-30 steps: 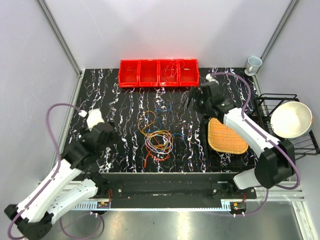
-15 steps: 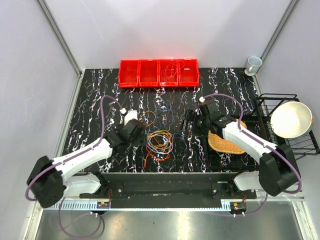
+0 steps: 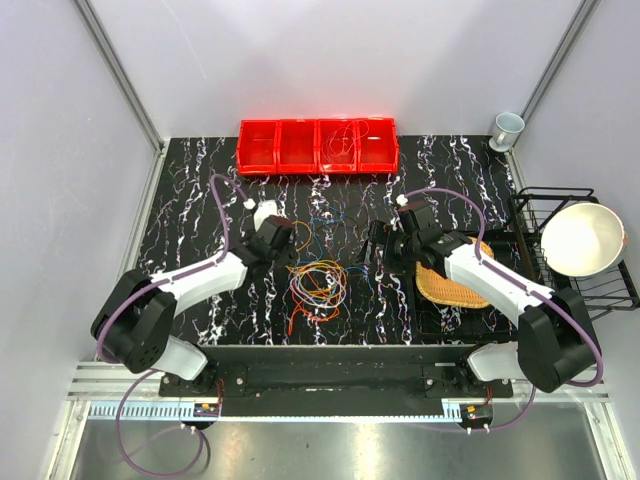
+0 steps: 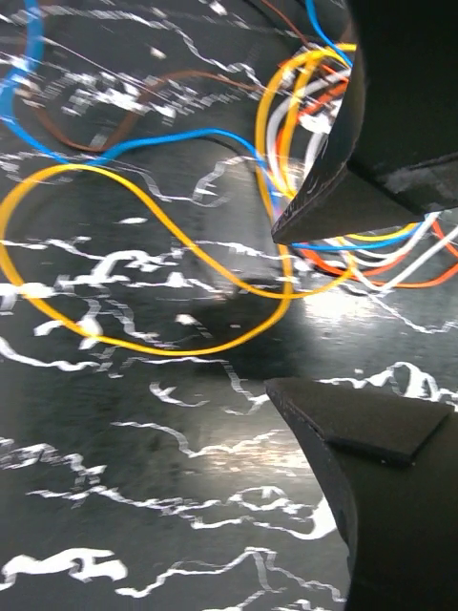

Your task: Untangle the cables

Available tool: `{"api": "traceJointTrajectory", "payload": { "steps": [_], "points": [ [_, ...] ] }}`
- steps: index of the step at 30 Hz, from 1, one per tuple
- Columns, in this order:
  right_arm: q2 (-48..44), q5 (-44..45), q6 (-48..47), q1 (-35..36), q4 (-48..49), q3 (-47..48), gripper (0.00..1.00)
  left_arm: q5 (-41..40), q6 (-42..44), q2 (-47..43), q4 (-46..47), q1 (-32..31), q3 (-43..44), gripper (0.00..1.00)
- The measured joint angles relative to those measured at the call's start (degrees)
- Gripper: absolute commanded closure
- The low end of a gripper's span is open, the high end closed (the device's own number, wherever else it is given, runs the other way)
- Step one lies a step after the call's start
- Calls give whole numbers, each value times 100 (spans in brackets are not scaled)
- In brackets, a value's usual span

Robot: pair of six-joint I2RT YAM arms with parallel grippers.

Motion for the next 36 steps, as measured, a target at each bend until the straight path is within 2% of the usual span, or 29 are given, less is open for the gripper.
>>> {"api": "traceJointTrajectory", "payload": {
  "steps": [9,17,22,26,29,36],
  "points": [
    [238,-9,-66,2,2,98,3,501,-50,9,623,579,-284,41],
    [278,-7,-59,44,0,98,3,789,-98,275,831,647,-317,44],
    [334,-7,-59,83,2,101,3,848,-118,354,885,647,-315,50],
    [470,-7,-66,94,0,111,3,848,-168,476,863,647,-286,66],
    [507,-7,-74,94,0,111,3,896,-173,693,774,647,-177,68],
    [527,-7,-105,96,0,114,3,975,-160,898,560,647,61,66]
  ]
}}
